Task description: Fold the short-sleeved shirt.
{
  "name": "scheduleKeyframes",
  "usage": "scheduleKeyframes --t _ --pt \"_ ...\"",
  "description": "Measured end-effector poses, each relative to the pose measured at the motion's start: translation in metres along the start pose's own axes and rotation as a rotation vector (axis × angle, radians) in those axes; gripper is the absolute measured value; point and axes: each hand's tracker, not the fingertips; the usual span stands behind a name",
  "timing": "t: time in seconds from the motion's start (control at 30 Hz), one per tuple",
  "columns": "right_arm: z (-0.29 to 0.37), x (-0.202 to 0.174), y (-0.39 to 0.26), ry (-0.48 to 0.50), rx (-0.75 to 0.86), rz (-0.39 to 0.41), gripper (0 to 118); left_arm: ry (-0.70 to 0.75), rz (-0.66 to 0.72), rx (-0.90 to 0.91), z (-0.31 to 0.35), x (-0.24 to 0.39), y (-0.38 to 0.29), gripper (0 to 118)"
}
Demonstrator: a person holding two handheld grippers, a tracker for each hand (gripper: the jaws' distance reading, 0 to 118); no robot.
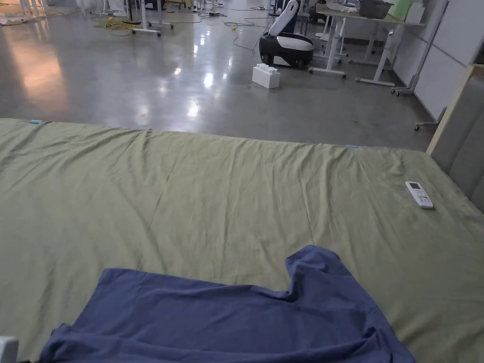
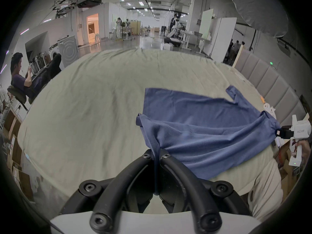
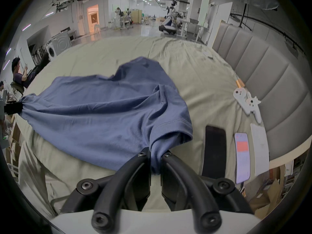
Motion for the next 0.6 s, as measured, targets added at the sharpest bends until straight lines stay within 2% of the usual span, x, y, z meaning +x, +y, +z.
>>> scheduleKeyframes --t 0.17,0.4,0.47,0.5,0.53,0.57,0.6 --pt "-0.031 -0.012 -0.037 -0.031 -0.076 0.019 10 0.037 0.006 -0.087 -0.015 0.006 -0.044 5" --pt "-0.044 -0.022 -0.046 -0.074 -0.039 0.038 13 0.068 -0.031 -0.116 -0.023 0.024 -0.047 5" --pt "-0.040 -0.023 -0.046 -0.095 -0.030 0.051 28 0.067 -0.023 -0.102 -0.019 0.027 -0.045 6" --pt "-0.037 -0.023 -0.044 -0.113 -0.029 0.053 42 0.065 -0.016 -0.099 -0.016 0.029 -0.042 7" --pt "-0.033 -0.023 -0.041 -0.135 -0.025 0.043 63 0.059 -0.003 -0.096 -0.016 0.025 -0.041 15" --pt "-0.027 -0.023 -0.037 -0.142 -0.009 0.030 75 0.061 -0.001 -0.086 -0.014 0.024 -0.038 25" --pt "-0.020 -0.022 -0.032 -0.140 0.032 0.011 80 0.068 -0.002 -0.068 -0.010 0.025 -0.034 38"
